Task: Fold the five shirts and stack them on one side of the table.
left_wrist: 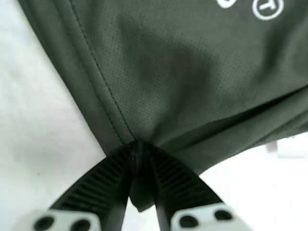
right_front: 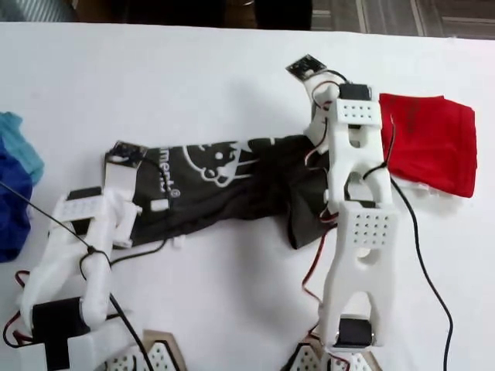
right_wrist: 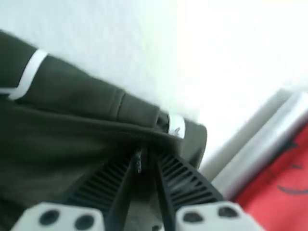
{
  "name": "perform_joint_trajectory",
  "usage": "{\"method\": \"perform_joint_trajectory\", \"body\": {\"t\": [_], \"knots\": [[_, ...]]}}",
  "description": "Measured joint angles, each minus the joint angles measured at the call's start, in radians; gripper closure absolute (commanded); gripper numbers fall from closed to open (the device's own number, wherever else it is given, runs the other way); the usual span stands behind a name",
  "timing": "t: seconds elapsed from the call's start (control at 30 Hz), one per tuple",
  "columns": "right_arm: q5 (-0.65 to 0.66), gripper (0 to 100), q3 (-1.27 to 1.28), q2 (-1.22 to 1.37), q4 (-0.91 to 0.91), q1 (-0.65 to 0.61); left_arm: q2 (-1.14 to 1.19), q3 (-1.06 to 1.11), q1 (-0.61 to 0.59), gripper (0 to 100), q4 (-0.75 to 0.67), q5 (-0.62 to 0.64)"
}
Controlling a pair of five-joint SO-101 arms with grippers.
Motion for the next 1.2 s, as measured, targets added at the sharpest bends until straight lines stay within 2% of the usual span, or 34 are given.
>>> {"method": "perform_joint_trajectory", "body": {"t": [0.3, 0.53, 0.77, 0.9, 0.97, 1.2], "knots": [[0.002, 97.8, 0.031, -0.264, 0.250, 0.000, 0.000, 0.000, 0.000, 97, 0.000, 0.000], [0.000, 97.8, 0.308, -0.537, 0.293, -0.015, 0.000, 0.000, 0.000, 97, 0.000, 0.000], [0.000, 96.6, 0.806, -0.864, 0.120, -0.143, 0.000, 0.000, 0.000, 97, 0.000, 0.000], [-0.038, 86.2, 1.126, -1.005, -0.008, -0.203, 0.000, 0.000, 0.000, 97, 0.000, 0.000], [-0.055, 84.4, 1.257, -1.054, -0.057, -0.224, 0.000, 0.000, 0.000, 97, 0.000, 0.000], [-0.072, 84.6, 1.455, -1.132, -0.112, -0.284, 0.000, 0.000, 0.000, 97, 0.000, 0.000]]}}
